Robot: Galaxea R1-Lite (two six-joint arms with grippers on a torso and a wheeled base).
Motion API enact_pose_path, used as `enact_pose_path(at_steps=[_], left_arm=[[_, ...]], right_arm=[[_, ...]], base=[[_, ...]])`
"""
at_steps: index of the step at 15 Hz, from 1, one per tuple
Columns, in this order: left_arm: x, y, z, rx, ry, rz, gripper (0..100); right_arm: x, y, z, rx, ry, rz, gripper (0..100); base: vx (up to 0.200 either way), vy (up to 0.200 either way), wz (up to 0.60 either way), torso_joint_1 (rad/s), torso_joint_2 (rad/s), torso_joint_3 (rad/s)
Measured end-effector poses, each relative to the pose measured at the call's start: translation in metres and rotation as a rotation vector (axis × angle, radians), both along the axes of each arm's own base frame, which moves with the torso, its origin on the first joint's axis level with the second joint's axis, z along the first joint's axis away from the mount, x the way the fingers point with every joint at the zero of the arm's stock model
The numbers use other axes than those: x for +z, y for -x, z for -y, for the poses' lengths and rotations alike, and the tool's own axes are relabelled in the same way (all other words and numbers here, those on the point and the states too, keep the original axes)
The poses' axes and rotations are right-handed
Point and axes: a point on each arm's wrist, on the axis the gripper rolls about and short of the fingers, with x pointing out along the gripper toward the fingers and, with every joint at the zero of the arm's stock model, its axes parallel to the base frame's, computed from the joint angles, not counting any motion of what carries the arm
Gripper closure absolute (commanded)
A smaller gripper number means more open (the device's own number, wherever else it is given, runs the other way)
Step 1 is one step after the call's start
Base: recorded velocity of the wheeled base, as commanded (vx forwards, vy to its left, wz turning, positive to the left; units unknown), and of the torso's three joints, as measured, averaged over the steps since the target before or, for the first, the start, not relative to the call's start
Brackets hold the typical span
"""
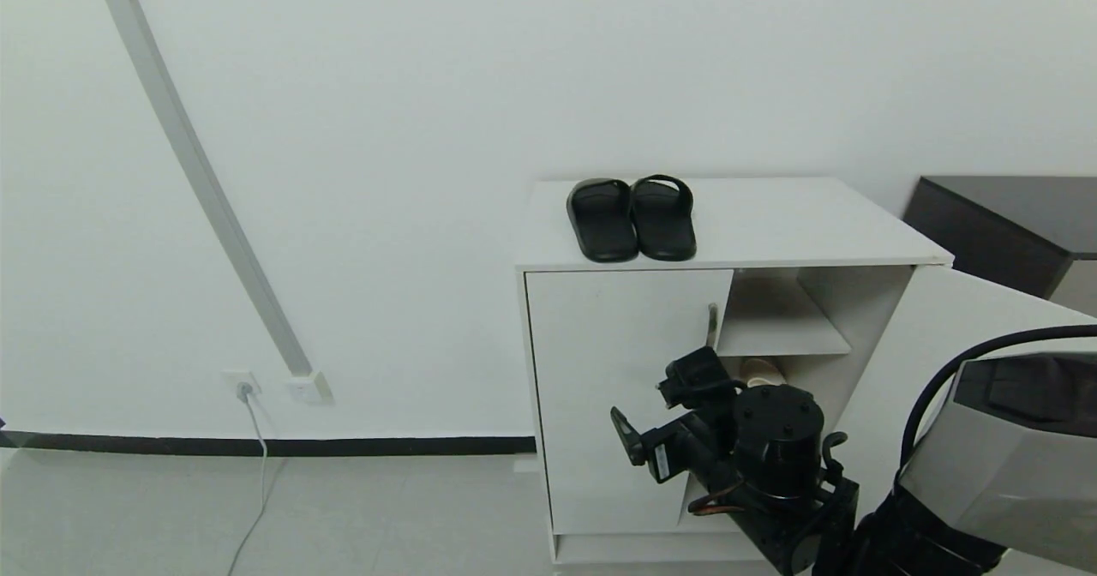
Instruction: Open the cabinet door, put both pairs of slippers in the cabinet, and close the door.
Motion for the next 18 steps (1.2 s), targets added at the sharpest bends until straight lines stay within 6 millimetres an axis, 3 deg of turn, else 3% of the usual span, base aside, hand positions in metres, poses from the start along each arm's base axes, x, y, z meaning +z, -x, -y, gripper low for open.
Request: enact_pose_path(at_steps=[11,15,18], left_arm=[[0.000,0.000,0.000,0.000,0.000,0.000,100],[0.000,0.000,0.000,0.000,0.000,0.000,100],[0.000,0.000,0.000,0.000,-0.005,-0.001,100]], right_arm=[[0.000,0.001,0.001,-0.001,-0.004,0.013,0],[0.003,0.001,0.003,0.005,0.021,0.065,0],[0.010,-0.012,0.003,-0.018,0.060,0.086,0]], base=[[0.000,0.000,0.00,0.239,-0.54,-0.304],[0.000,0.000,0.00,0.024,-0.05,-0.028],[0.000,0.000,0.00,0.000,0.00,0.000]])
